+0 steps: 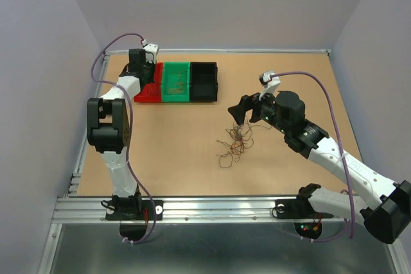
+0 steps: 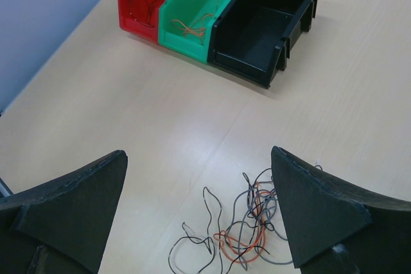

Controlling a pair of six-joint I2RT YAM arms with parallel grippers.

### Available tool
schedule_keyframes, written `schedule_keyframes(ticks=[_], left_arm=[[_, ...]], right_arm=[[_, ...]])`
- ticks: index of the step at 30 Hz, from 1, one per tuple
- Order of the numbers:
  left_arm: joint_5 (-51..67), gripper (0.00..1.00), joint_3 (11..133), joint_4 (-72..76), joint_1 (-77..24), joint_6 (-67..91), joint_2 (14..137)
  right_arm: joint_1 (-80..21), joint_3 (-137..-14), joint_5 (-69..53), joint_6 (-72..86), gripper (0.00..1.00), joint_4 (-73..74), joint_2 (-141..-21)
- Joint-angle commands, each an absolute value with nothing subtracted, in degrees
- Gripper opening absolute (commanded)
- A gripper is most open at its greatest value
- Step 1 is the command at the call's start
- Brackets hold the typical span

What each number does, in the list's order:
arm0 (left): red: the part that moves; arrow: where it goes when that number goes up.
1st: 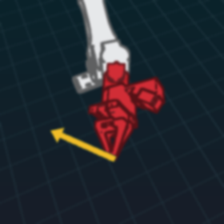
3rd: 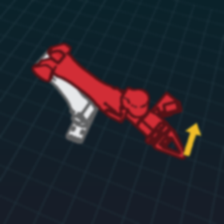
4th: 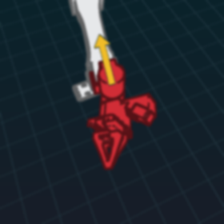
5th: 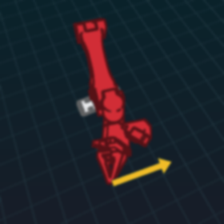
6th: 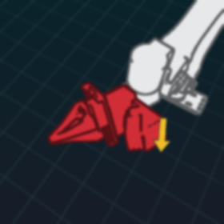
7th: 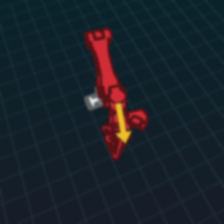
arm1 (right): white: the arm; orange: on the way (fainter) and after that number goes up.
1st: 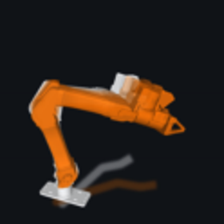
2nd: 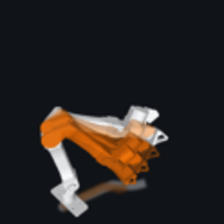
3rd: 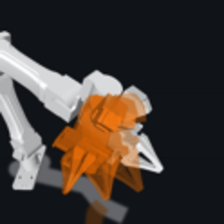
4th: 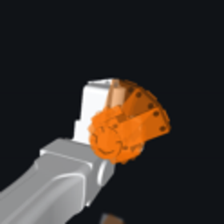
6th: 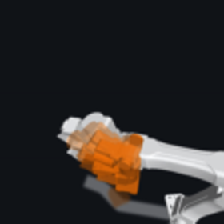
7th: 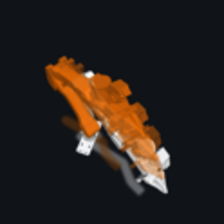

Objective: Untangle the cables

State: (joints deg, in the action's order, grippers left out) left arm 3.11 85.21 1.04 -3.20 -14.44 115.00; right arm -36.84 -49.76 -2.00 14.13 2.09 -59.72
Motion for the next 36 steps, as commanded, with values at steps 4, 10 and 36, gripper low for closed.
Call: schedule_keyframes(ticks=[4, 10, 36], left_arm=[[0.71, 0.0, 75.61, 11.85, -2.72, -13.45, 99.86], [-0.27, 0.03, 67.95, 9.51, -2.72, -13.62, 91.94], [6.07, 0.12, 68.46, 4.74, -2.73, -13.98, 100.36]], right_arm=[[-37.27, -49.31, -2.55, 13.71, 0.98, -1.05, -59.85], [-37.35, -49.22, -2.55, 13.71, 0.98, -1.05, -59.59], [-37.27, -49.13, -2.72, 13.71, 0.98, -0.97, -58.71]])
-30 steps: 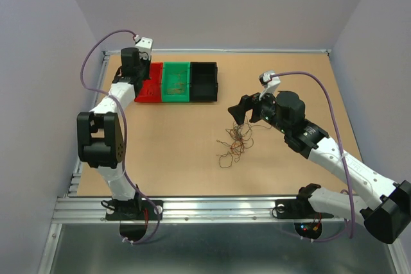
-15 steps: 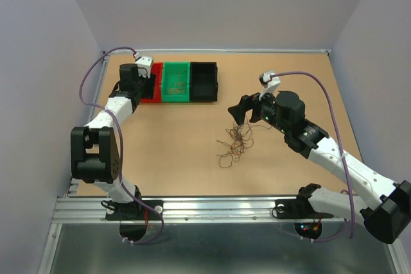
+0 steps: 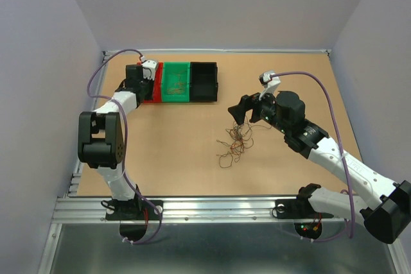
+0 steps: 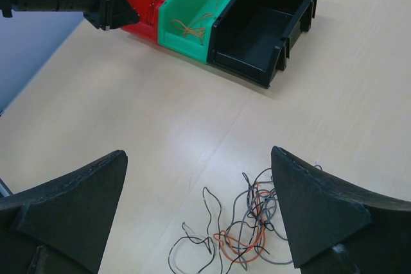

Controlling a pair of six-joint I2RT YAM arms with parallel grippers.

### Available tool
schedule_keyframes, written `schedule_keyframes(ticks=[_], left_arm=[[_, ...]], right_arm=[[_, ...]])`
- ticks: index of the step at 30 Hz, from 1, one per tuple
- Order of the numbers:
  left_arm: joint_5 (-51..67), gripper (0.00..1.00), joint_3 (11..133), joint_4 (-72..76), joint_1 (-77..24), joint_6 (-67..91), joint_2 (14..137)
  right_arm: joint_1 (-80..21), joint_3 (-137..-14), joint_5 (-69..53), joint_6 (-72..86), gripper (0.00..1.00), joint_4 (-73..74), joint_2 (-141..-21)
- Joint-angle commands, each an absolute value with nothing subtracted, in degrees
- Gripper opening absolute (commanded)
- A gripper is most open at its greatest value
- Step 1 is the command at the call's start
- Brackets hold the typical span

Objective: Untangle the cables

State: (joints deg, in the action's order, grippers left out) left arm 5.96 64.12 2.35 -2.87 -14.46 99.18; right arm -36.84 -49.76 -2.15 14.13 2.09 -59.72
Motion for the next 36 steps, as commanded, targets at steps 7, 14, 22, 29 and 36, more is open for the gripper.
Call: schedule_keyframes(ticks=[7, 14, 22, 29, 36], left_arm=[[3.87, 0.0, 72.94, 5.89, -2.72, -13.71, 102.74], [1.93, 0.0, 83.4, 0.09, -2.72, -13.71, 110.64], [4.73, 0.33, 70.6, 7.11, 2.26, -12.22, 100.47], [9.76, 0.56, 60.93, 12.73, 3.78, -11.51, 88.26], [15.45, 0.72, 56.51, 13.46, 3.78, -11.08, 83.49]], right_arm=[[-37.35, -49.22, -2.81, 13.71, 0.98, -1.05, -58.97], [-37.27, -49.22, -2.9, 13.8, 0.98, -0.97, -59.24], [-37.27, -49.22, -3.08, 13.71, 0.98, -0.97, -58.97], [-37.27, -49.22, -2.99, 13.62, 0.98, -0.97, -59.33], [-37.35, -49.22, -3.08, 13.54, 0.98, -0.97, -59.41]])
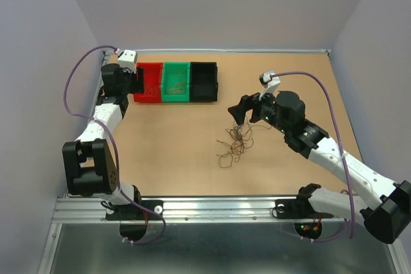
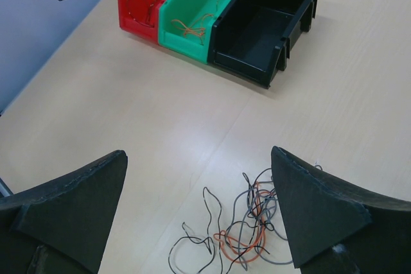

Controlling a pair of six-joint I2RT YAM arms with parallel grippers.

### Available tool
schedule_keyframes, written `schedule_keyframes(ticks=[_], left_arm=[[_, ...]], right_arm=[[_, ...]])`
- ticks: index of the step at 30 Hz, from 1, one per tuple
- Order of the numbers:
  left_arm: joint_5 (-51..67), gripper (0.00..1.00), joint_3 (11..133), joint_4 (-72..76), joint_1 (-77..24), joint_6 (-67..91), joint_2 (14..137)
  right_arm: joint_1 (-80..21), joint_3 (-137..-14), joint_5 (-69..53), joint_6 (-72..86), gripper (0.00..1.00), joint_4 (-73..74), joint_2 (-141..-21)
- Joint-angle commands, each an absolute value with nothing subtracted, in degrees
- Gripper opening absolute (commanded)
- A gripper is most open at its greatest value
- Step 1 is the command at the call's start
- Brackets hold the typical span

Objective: Untangle the cables

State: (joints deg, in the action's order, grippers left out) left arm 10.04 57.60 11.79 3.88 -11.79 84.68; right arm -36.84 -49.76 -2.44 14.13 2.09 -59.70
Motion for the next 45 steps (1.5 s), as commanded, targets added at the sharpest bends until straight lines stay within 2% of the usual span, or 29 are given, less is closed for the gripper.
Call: schedule_keyframes(ticks=[1, 3, 7, 11, 12, 16, 23, 27, 29, 33, 41, 45], left_arm=[[16.08, 0.74, 56.95, 12.49, 3.69, -10.9, 83.93], [17.83, 0.8, 58.44, 9.34, 3.43, -10.72, 85.77], [18.19, 0.85, 59.85, 7.47, 3.16, -11.07, 88.59], [18.19, 0.81, 61.43, 5.98, 2.11, -11.25, 91.4], [17.93, 0.79, 61.78, 5.45, 1.67, -11.34, 92.45], [17.84, 0.53, 63.01, 5.19, 1.32, -11.43, 94.39], [17.4, 0.41, 65.48, 6.33, 1.32, -10.81, 97.21], [16.09, 0.25, 66.27, 7.65, 1.32, -10.81, 98.87], [15.73, 0.21, 67.49, 7.73, 1.32, -10.9, 99.75], [15.21, 0.0, 69.86, 7.21, 1.32, -11.16, 102.47], [11.08, 0.0, 79.17, 3.53, 0.44, -11.95, 107.92], [4.67, 0.0, 90.33, -3.06, -2.1, -13.01, 116.87]], right_arm=[[-37.27, -49.22, -2.99, 13.54, 0.98, -0.97, -59.24], [-37.27, -49.22, -2.9, 13.54, 0.98, -0.97, -59.24], [-37.27, -49.22, -3.08, 13.54, 0.98, -0.97, -59.15], [-37.35, -49.22, -2.99, 13.62, 0.98, -0.97, -58.98], [-37.27, -49.22, -2.99, 13.71, 0.98, -0.97, -59.06], [-37.27, -49.22, -2.99, 13.62, 0.98, -0.97, -58.89], [-37.27, -49.31, -3.08, 13.62, 0.98, -0.97, -59.33], [-37.27, -49.22, -3.08, 13.62, 0.98, -0.97, -59.24], [-37.35, -49.31, -3.08, 13.62, 0.98, -0.97, -59.33], [-37.27, -49.31, -3.08, 13.62, 0.98, -0.97, -59.33], [-37.27, -49.31, -3.08, 13.54, 0.98, -0.97, -59.76], [-37.35, -49.39, -3.08, 13.54, 0.98, -0.97, -60.12]])
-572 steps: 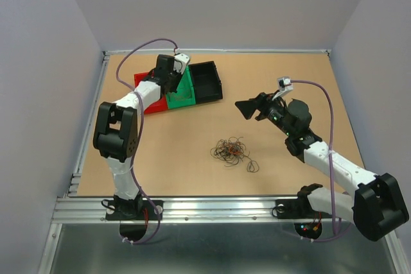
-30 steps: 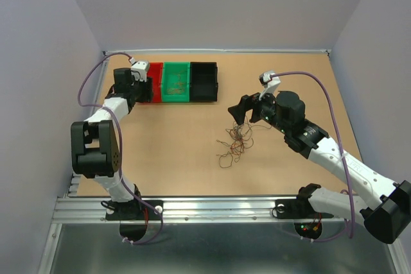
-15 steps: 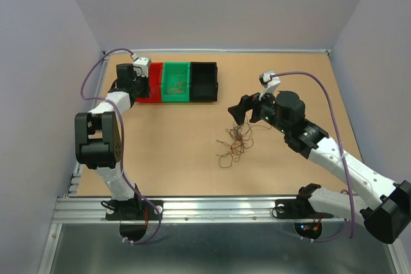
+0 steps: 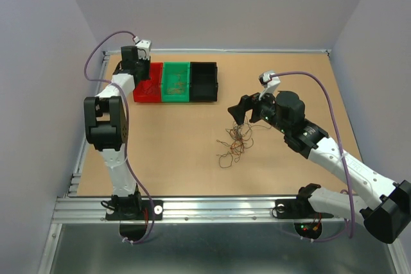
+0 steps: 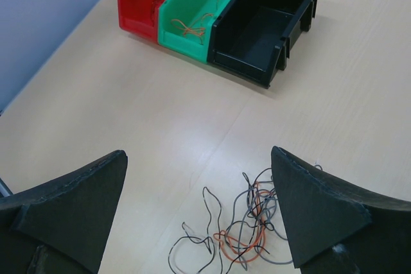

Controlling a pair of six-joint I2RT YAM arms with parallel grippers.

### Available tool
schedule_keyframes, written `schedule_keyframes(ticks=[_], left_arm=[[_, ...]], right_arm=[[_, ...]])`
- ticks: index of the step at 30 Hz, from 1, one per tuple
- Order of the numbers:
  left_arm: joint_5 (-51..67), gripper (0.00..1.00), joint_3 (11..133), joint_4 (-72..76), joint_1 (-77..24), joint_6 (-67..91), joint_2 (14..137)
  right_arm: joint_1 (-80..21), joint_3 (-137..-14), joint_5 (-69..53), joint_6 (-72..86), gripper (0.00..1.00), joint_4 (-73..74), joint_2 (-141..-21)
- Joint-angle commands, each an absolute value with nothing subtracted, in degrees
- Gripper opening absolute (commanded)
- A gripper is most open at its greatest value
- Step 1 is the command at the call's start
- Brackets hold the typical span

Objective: Untangle the cables

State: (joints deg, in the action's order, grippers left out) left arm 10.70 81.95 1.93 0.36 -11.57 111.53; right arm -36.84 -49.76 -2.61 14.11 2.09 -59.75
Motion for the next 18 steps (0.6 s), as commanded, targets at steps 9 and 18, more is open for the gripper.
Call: schedule_keyframes(ticks=[9, 18], left_arm=[[-11.94, 0.0, 99.15, -7.48, -8.17, -15.03, 130.51], [-12.48, 0.04, 93.08, -4.05, -8.09, -13.18, 125.0]], right_arm=[[-37.27, -49.57, -3.34, 13.62, 0.98, -0.97, -60.21], [-37.35, -49.39, -2.73, 13.8, 0.98, -0.97, -60.03]])
